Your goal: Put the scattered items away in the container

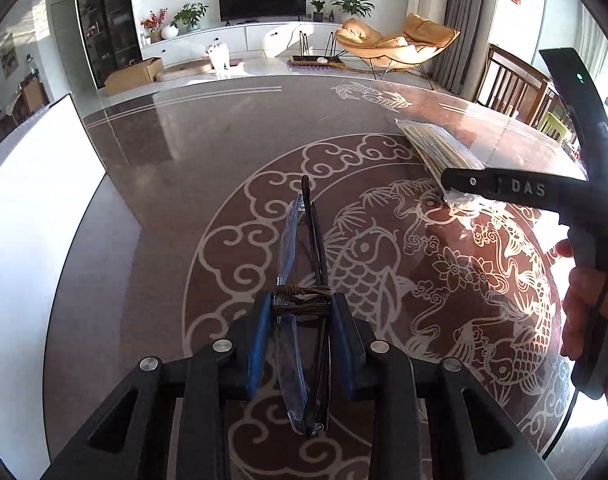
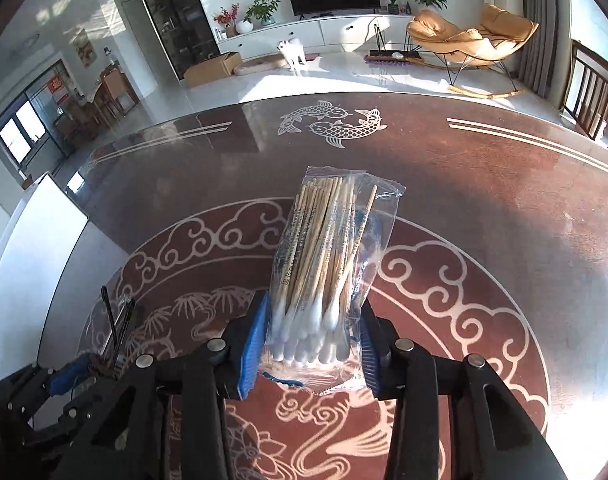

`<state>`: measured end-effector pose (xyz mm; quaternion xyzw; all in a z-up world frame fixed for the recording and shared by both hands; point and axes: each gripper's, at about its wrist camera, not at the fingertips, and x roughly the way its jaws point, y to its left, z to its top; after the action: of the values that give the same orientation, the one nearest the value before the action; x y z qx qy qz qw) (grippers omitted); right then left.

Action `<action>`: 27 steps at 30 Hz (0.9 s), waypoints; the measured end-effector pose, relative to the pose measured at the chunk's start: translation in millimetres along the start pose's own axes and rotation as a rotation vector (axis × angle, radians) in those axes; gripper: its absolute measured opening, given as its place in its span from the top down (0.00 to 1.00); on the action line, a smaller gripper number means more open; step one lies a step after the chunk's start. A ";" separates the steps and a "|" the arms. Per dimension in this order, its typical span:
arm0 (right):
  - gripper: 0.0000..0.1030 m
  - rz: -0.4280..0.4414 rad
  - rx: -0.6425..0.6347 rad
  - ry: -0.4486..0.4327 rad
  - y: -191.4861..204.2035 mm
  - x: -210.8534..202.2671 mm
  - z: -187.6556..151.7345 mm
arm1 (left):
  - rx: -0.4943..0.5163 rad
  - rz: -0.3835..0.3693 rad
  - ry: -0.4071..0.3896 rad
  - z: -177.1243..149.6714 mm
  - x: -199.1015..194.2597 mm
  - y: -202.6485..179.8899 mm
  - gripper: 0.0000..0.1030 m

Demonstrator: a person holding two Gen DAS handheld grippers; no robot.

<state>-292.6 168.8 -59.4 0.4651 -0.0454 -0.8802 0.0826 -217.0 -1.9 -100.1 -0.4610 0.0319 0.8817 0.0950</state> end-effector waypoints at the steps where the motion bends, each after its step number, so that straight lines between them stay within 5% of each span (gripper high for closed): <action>1: 0.60 0.008 -0.034 -0.003 -1.9 -10.8 -15.8 | 0.002 -0.011 -0.002 -4.5 -2.9 -1.3 0.72; 6: 0.59 0.055 -0.122 0.008 -10.7 -81.7 -117.3 | -0.029 -0.104 0.001 -39.9 -29.0 -2.5 0.72; 11: 0.55 -0.033 -0.103 -0.053 -25.9 -129.4 -184.6 | -0.057 -0.111 -0.033 -64.8 -43.2 -7.1 0.71; 14: 0.45 -0.044 -0.064 -0.060 -31.4 -128.8 -187.3 | -0.042 -0.093 -0.030 -61.8 -40.2 -16.3 0.59; 16: 0.42 -0.073 -0.070 -0.064 -28.9 -127.0 -186.6 | -0.004 -0.085 -0.003 -59.5 -36.7 -27.2 0.21; 18: 0.39 -0.111 -0.094 -0.057 -22.0 -124.0 -187.6 | 0.035 -0.037 0.019 -63.0 -31.2 -38.6 0.06; 27: 0.35 -0.126 -0.092 -0.051 -26.9 -119.9 -179.8 | 0.025 0.023 0.026 -61.2 -24.5 -39.8 0.00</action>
<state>-80.4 217.1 -67.6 0.4400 0.0225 -0.8965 0.0470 -146.0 24.9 -113.8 -0.4706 0.0496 0.8763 0.0903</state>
